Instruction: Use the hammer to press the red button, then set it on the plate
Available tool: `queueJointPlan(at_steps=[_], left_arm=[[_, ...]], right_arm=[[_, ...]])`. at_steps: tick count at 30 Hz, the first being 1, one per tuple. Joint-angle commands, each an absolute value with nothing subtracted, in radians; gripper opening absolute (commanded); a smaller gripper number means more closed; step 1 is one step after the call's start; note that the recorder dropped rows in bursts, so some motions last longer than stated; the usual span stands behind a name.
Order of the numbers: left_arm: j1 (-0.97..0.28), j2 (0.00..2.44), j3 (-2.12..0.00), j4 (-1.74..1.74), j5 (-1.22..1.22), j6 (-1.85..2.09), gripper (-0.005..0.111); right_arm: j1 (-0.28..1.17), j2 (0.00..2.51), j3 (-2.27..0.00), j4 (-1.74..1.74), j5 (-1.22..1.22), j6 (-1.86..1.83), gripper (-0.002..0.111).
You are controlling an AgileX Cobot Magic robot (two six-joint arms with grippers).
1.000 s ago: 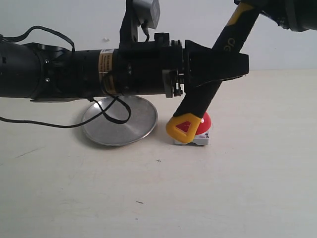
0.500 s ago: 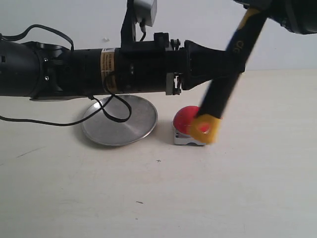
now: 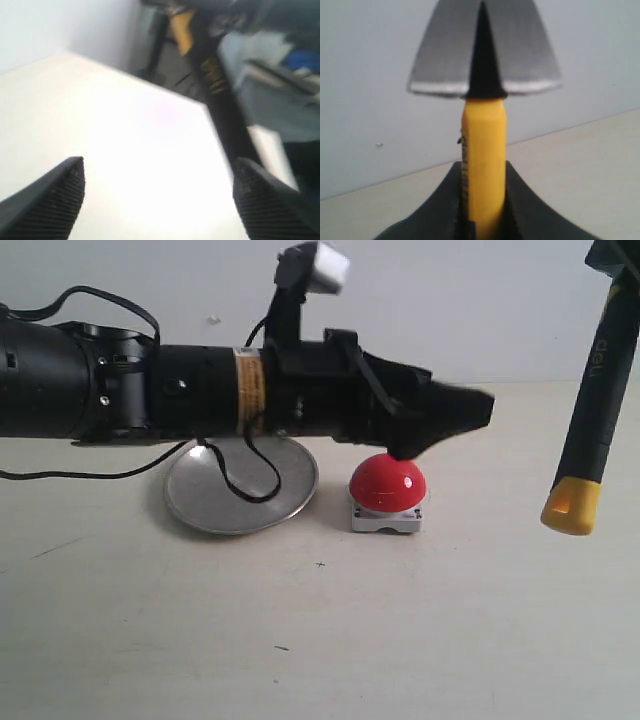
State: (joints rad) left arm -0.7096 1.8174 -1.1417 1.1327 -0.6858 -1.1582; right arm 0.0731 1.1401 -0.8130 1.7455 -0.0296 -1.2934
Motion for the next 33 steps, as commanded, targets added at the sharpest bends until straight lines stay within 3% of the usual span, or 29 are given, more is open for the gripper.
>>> queueJointPlan(at_steps=[1,5,12,33], left_arm=[[-0.868,1.810,-1.161,0.925,-0.222,-0.740,0.078],[-0.983,1.810,-1.225,0.671,-0.191,-0.444,0.078],[-1.084,1.818,-1.349,0.639,-0.115,-0.430,0.078],[-1.095,2.018,-1.663,0.650,0.101,-0.269,0.078]], right_arm=[[0.070,1.131,-0.825,1.744,-0.060,-1.285,0.000],[0.070,1.131,-0.825,1.744,-0.093,-1.304,0.000],[0.070,1.131,-0.825,1.744,-0.143,-1.333,0.000],[0.070,1.120,-0.884,1.744,-0.032,-1.337,0.000]])
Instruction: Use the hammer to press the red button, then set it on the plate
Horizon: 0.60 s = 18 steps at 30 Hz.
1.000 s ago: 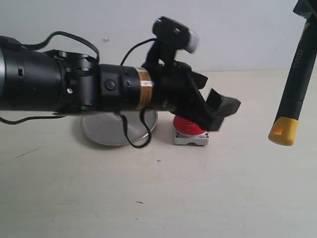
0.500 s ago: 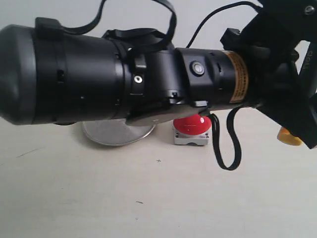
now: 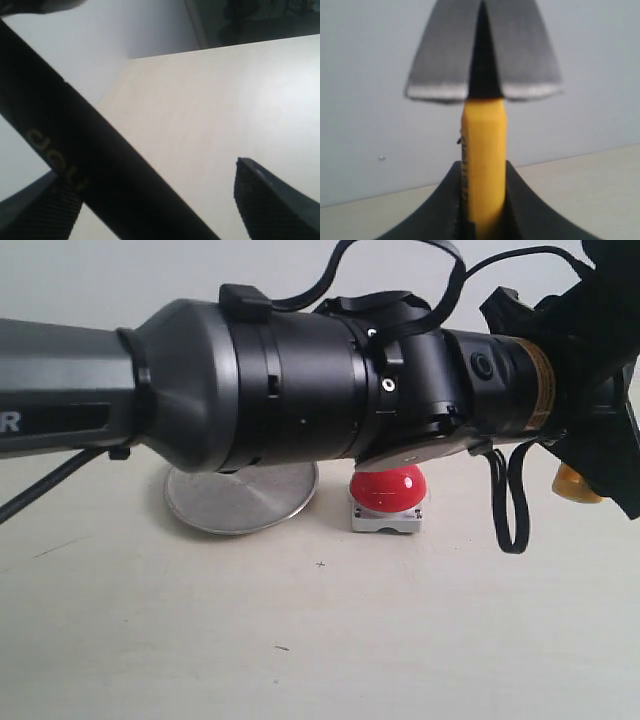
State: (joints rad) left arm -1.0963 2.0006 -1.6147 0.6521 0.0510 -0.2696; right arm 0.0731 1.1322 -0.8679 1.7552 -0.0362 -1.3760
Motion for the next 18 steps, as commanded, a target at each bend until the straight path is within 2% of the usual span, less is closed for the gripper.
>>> queueJointPlan(at_steps=[1,4,9,18], left_arm=[[-1.095,2.018,-1.670,0.650,0.103,-0.270,0.078],[-1.095,2.025,-1.686,0.650,0.129,-0.270,0.078],[-1.115,2.025,-1.700,0.650,0.329,-0.270,0.078],[-1.181,2.008,-1.700,0.668,0.354,-0.270,0.078]], right_arm=[[0.070,1.122,-0.889,1.744,-0.040,-1.337,0.000],[0.070,1.122,-0.897,1.744,-0.050,-1.343,0.000],[0.070,1.122,-0.926,1.724,-0.160,-1.417,0.000],[0.070,1.203,-0.925,1.707,-0.246,-1.420,0.000]])
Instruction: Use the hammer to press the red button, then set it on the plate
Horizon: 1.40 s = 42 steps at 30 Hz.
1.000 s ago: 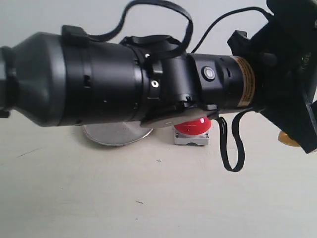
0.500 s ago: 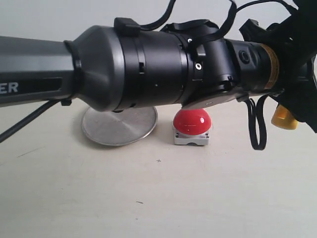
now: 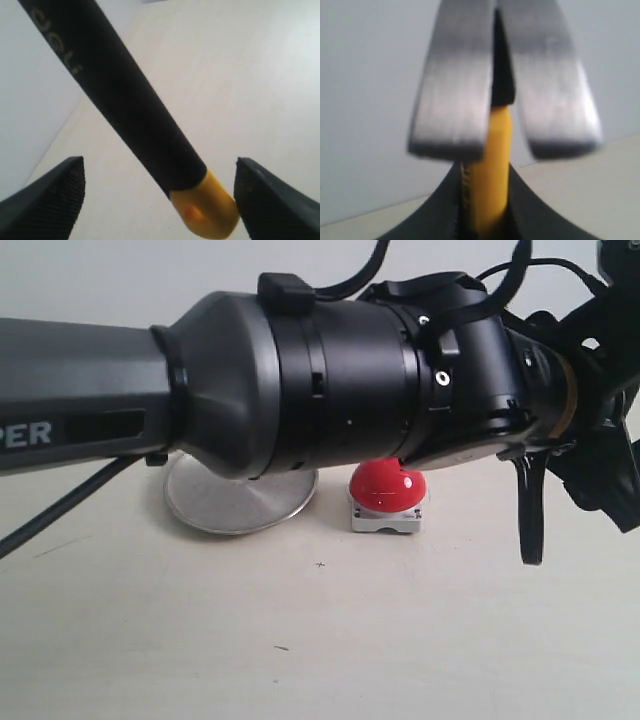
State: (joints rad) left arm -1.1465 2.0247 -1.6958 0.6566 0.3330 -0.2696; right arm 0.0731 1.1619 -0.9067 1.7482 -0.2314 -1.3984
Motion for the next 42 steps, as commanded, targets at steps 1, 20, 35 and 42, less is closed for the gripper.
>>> queueJointPlan(at_steps=[1,20,35,42], left_arm=[[-1.189,2.008,-1.700,0.675,0.354,-0.270,0.078],[-1.138,2.031,-1.701,1.498,0.320,-1.087,0.078],[-1.167,2.038,-1.701,1.561,0.459,-1.147,0.040],[-1.166,2.038,-1.701,1.552,0.459,-1.147,0.038]], right_arm=[[0.070,1.215,-0.925,1.702,-0.246,-1.415,0.000],[0.070,1.160,-0.956,1.739,-0.023,-1.332,0.000],[0.070,1.151,-0.964,1.744,-0.031,-1.334,0.000],[0.070,1.146,-0.964,1.744,-0.033,-1.334,0.000]])
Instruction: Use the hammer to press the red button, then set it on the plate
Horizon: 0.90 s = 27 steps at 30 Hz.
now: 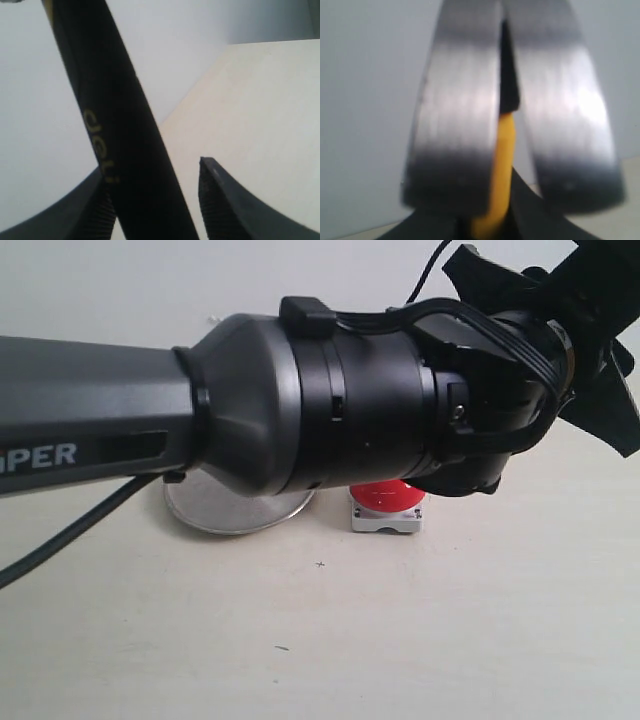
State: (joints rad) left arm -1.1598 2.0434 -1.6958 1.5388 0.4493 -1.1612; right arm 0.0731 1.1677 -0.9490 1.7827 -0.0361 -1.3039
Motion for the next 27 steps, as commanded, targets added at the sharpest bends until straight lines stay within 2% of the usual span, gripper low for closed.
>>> queueJointPlan(at_steps=[1,2,3,5,9,11,13,17,18,20,27], left_arm=[[-1.166,2.040,-1.701,1.550,0.461,-1.147,0.032],[-1.166,2.040,-1.701,1.550,0.466,-1.147,0.027],[-1.166,2.040,-1.701,1.556,0.469,-1.147,0.015],[-1.166,2.040,-1.701,1.587,0.464,-1.147,0.000],[-1.166,2.040,-1.701,1.589,0.501,-1.155,0.000],[-1.166,2.040,-1.701,1.589,0.507,-1.159,0.000],[-1.166,2.040,-1.701,1.589,0.507,-1.163,0.000],[-1.166,2.040,-1.701,1.586,0.504,-1.189,0.000],[-1.166,2.040,-1.701,1.583,0.504,-1.193,0.000],[-1.166,2.040,-1.701,1.576,0.504,-1.195,0.000],[-1.123,2.038,-1.701,1.512,0.503,-1.242,0.000]], right_arm=[[0.070,1.131,-0.966,1.733,-0.033,-1.372,0.000],[0.070,1.126,-0.968,1.728,-0.033,-1.431,0.000],[0.070,1.115,-0.970,1.732,-0.040,-1.483,0.000],[0.070,1.108,-0.970,1.743,-0.048,-1.463,0.000],[0.070,1.108,-0.968,1.744,-0.037,-1.463,0.001],[0.070,1.112,-0.966,1.744,-0.036,-1.463,0.011],[0.070,1.112,-0.962,1.744,-0.023,-1.463,0.026],[0.070,1.112,-0.953,1.744,0.000,-1.461,0.067],[0.070,1.112,-0.951,1.744,0.000,-1.458,0.074],[0.070,1.109,-0.945,1.744,0.000,-1.433,0.078],[0.070,1.105,-0.932,1.744,0.014,-1.410,0.078]])
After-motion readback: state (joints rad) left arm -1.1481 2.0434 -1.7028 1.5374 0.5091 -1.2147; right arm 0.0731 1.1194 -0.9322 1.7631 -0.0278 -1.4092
